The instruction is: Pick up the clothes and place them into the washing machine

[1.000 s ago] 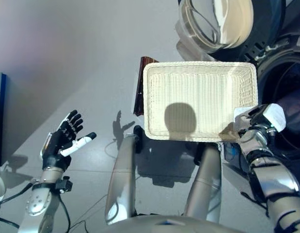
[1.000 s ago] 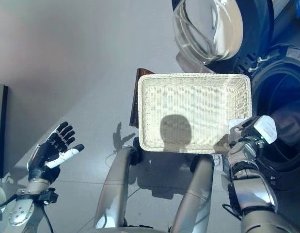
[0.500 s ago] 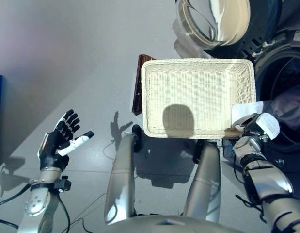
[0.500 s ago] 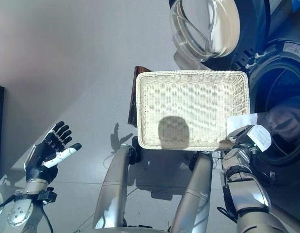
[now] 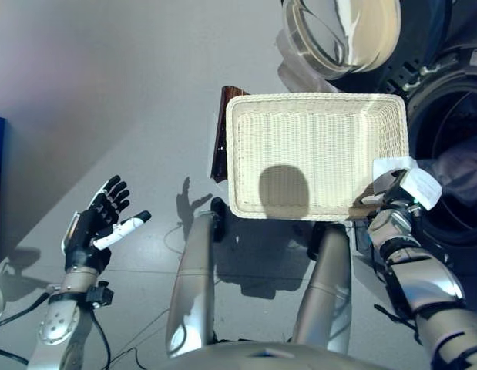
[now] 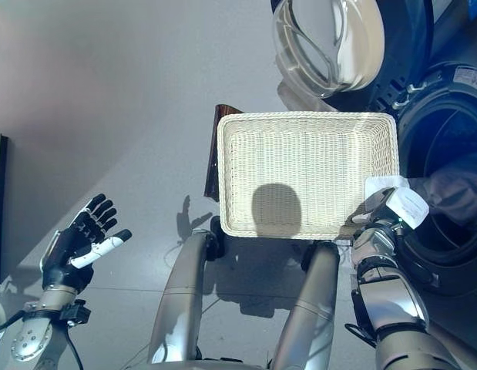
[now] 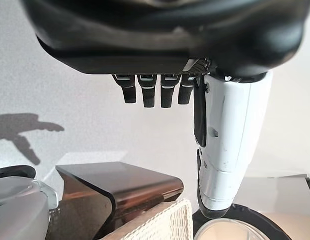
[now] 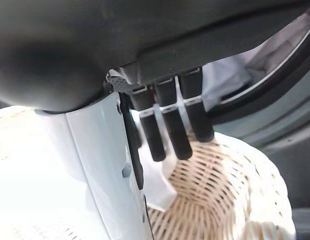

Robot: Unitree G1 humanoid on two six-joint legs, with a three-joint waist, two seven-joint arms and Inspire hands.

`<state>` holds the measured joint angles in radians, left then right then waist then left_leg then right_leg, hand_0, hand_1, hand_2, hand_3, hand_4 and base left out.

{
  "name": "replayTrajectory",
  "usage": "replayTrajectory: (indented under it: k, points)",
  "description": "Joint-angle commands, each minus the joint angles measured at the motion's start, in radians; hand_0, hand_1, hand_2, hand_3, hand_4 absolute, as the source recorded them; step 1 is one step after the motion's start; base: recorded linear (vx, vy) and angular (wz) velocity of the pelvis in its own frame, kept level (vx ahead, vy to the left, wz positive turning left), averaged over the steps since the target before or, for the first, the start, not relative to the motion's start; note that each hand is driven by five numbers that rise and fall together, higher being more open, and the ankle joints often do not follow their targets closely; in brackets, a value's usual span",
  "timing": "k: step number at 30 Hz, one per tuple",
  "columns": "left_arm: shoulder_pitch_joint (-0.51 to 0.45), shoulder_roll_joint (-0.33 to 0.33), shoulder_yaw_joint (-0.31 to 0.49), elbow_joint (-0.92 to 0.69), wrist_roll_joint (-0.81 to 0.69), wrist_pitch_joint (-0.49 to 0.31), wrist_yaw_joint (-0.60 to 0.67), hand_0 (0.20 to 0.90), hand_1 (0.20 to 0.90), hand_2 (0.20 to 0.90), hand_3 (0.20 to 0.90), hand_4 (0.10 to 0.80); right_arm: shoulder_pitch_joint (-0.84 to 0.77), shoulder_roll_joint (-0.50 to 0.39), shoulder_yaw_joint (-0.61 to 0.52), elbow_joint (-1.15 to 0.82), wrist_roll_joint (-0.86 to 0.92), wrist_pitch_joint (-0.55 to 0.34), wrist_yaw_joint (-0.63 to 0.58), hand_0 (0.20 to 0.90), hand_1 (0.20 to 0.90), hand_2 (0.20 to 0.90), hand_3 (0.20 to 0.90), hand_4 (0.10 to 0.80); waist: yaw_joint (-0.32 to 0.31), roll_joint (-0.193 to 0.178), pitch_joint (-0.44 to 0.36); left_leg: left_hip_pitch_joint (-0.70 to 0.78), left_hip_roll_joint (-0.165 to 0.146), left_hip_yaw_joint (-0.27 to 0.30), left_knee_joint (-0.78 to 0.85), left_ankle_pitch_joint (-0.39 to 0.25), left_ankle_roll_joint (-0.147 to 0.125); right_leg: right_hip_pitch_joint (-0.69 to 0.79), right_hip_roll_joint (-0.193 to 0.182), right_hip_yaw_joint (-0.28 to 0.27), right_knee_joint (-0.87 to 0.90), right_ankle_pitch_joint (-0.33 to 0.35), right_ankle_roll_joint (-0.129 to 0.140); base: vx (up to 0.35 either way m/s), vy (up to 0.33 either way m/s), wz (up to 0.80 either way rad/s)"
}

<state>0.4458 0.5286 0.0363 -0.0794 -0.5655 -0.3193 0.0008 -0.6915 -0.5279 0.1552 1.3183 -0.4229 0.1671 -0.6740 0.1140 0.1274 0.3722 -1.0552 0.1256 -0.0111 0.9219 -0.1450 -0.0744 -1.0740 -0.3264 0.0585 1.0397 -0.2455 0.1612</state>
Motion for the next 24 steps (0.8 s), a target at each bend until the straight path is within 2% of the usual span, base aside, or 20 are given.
replayTrajectory:
  k: [1, 8, 24]
  points:
    - [-0.018, 0.034, 0.027, -0.020, -0.011, -0.125, -0.003, 0.900, 0.900, 0.900, 0.900, 0.800, 0.010, -0.115, -0.014, -0.020, -0.020, -0.021, -0.118, 0.900, 0.900, 0.900, 0.900, 0.800, 0.009, 0.013, -0.053, 0.013, 0.030, 0.002, -0.105, 0.012, -0.015, -0.014, -0.011, 0.015, -0.083, 0.061, 0.000, 0.000, 0.000, 0.00]
    - [-0.025, 0.043, 0.005, -0.012, -0.016, -0.136, -0.015, 0.900, 0.900, 0.900, 0.900, 0.800, 0.038, -0.132, -0.021, -0.042, -0.028, -0.031, -0.158, 0.900, 0.900, 0.900, 0.900, 0.800, 0.010, 0.008, -0.059, 0.042, 0.029, 0.001, -0.130, 0.020, -0.015, 0.021, -0.013, 0.006, -0.108, 0.067, 0.004, 0.000, 0.000, 0.00]
    - [-0.033, 0.056, -0.020, 0.003, -0.031, -0.136, -0.038, 0.900, 0.900, 0.900, 0.900, 0.800, 0.050, -0.144, -0.015, -0.006, -0.041, -0.028, -0.161, 0.900, 0.900, 0.900, 0.900, 0.800, 0.015, 0.007, -0.078, 0.095, 0.032, 0.006, -0.188, 0.038, -0.021, 0.080, -0.018, -0.003, -0.167, 0.081, 0.009, 0.008, -0.001, -0.01]
